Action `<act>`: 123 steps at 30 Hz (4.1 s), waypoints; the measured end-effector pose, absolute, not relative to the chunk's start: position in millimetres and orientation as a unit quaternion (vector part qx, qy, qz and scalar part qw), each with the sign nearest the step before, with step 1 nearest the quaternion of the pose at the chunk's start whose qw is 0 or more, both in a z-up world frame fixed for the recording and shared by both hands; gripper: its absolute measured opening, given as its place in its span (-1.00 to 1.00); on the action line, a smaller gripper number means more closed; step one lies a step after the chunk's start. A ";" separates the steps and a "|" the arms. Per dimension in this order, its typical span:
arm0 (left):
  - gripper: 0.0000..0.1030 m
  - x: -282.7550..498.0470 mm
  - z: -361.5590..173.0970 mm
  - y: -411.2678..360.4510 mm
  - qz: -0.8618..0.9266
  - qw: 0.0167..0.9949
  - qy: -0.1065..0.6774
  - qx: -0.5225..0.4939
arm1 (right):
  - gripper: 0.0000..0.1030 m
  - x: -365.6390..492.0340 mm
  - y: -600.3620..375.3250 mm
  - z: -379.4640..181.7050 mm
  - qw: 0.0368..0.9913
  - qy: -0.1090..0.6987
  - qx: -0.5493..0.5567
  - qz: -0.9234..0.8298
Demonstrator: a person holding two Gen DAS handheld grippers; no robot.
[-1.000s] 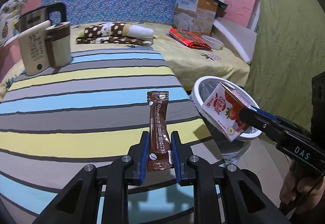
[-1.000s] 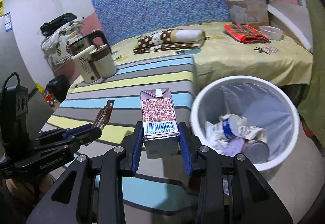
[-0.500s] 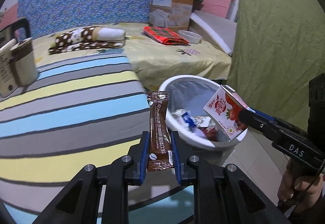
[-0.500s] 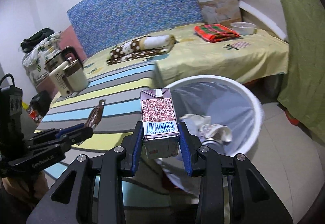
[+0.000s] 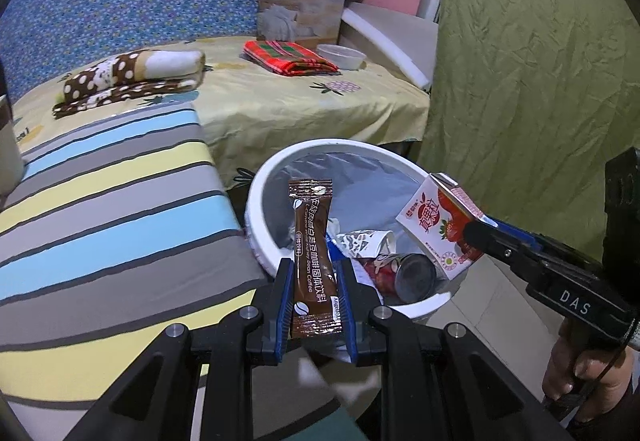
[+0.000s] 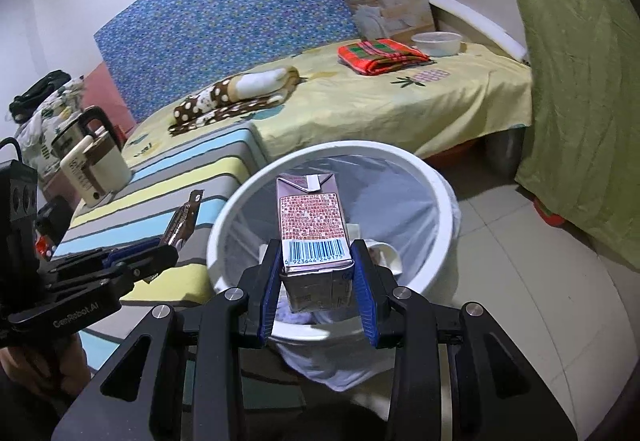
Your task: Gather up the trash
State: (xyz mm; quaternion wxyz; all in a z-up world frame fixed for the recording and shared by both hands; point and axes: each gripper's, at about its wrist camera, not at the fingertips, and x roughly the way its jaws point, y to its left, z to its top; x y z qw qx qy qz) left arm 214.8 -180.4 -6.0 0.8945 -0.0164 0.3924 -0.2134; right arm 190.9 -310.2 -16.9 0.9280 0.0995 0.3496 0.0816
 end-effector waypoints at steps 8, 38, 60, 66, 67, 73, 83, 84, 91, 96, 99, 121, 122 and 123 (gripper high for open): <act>-0.58 232.6 -18.7 -197.2 -0.229 0.886 0.404 -0.014 | -0.29 203.3 -312.3 -24.6 0.921 0.367 0.100 0.079; -0.48 195.9 0.5 -175.4 -0.210 0.902 0.376 -0.017 | -0.09 172.9 -284.6 -0.6 0.933 0.340 0.074 0.092; -0.48 112.0 22.6 -126.5 -0.159 0.926 0.341 -0.022 | -0.09 117.1 -253.0 13.2 0.941 0.317 0.035 0.110; -0.48 100.4 21.3 -121.1 -0.154 0.927 0.342 -0.024 | -0.08 108.7 -249.5 15.4 0.943 0.313 0.030 0.111; -0.48 99.2 21.7 -119.8 -0.153 0.927 0.342 -0.024 | -0.08 108.4 -249.5 15.3 0.943 0.313 0.029 0.111; -0.48 93.2 22.0 -117.2 -0.149 0.929 0.338 -0.023 | -0.08 107.2 -249.0 14.7 0.943 0.313 0.030 0.111; -0.48 93.6 22.5 -118.6 -0.146 0.930 0.337 -0.019 | -0.08 104.2 -247.9 13.6 0.943 0.312 0.029 0.112; -0.48 93.7 22.5 -118.5 -0.146 0.930 0.337 -0.018 | -0.08 104.3 -247.9 13.3 0.943 0.313 0.030 0.112; -0.48 91.3 22.9 -119.2 -0.147 0.931 0.335 -0.014 | -0.08 103.2 -247.9 13.3 0.942 0.314 0.031 0.112; -0.48 90.8 23.0 -121.2 -0.145 0.931 0.334 -0.010 | -0.08 103.7 -248.3 13.1 0.942 0.315 0.031 0.113; -0.48 90.7 22.6 -121.2 -0.144 0.931 0.334 -0.010 | -0.08 103.3 -247.6 12.9 0.942 0.315 0.032 0.113; -0.48 85.7 21.1 -121.6 -0.135 0.933 0.333 -0.001 | -0.08 101.8 -247.9 12.4 0.941 0.316 0.033 0.114; -0.48 85.3 21.0 -121.6 -0.135 0.933 0.333 -0.001 | -0.08 101.7 -247.8 12.4 0.941 0.316 0.033 0.114; -0.48 85.1 21.1 -121.5 -0.135 0.933 0.333 0.000 | -0.08 101.9 -248.0 12.4 0.941 0.316 0.032 0.114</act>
